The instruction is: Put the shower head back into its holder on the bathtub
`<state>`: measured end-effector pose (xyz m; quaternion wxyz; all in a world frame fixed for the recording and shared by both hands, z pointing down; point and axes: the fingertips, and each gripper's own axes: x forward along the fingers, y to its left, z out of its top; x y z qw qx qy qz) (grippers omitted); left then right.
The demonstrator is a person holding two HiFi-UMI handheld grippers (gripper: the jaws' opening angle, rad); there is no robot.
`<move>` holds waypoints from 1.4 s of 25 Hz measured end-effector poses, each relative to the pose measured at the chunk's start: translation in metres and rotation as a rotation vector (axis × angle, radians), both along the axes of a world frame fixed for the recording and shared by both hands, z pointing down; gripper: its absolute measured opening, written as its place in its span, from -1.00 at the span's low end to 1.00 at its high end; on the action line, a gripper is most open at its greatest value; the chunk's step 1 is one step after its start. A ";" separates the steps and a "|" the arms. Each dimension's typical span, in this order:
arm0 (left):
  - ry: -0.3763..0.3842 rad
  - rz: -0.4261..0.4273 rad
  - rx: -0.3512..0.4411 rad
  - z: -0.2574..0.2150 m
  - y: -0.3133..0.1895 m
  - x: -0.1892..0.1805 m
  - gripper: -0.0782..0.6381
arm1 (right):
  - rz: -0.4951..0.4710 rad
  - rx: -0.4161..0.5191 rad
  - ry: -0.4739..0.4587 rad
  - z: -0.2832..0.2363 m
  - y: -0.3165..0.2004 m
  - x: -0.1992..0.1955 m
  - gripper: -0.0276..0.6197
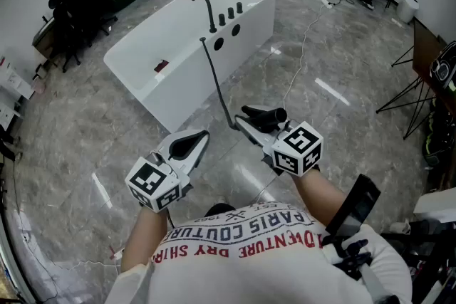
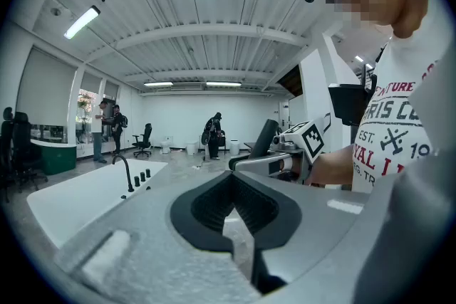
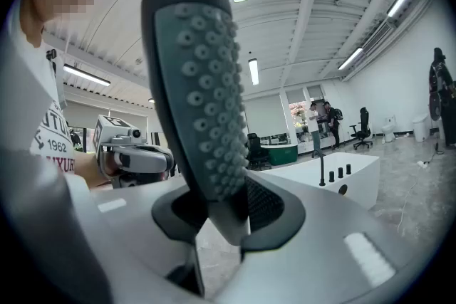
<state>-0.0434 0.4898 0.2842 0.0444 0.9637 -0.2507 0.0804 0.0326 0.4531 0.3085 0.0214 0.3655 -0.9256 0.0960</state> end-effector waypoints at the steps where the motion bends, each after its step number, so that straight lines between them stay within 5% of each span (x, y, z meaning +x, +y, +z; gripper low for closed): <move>1: -0.001 0.001 -0.003 0.000 0.001 0.000 -0.78 | 0.004 0.003 0.000 0.001 0.002 0.000 -0.58; 19: -0.029 -0.004 -0.048 0.016 0.011 -0.004 -0.78 | 0.066 -0.037 -0.019 0.021 0.007 0.013 -0.57; 35: -0.063 0.033 -0.016 -0.001 -0.005 0.011 -0.78 | 0.127 0.006 -0.110 -0.010 -0.014 0.051 -0.57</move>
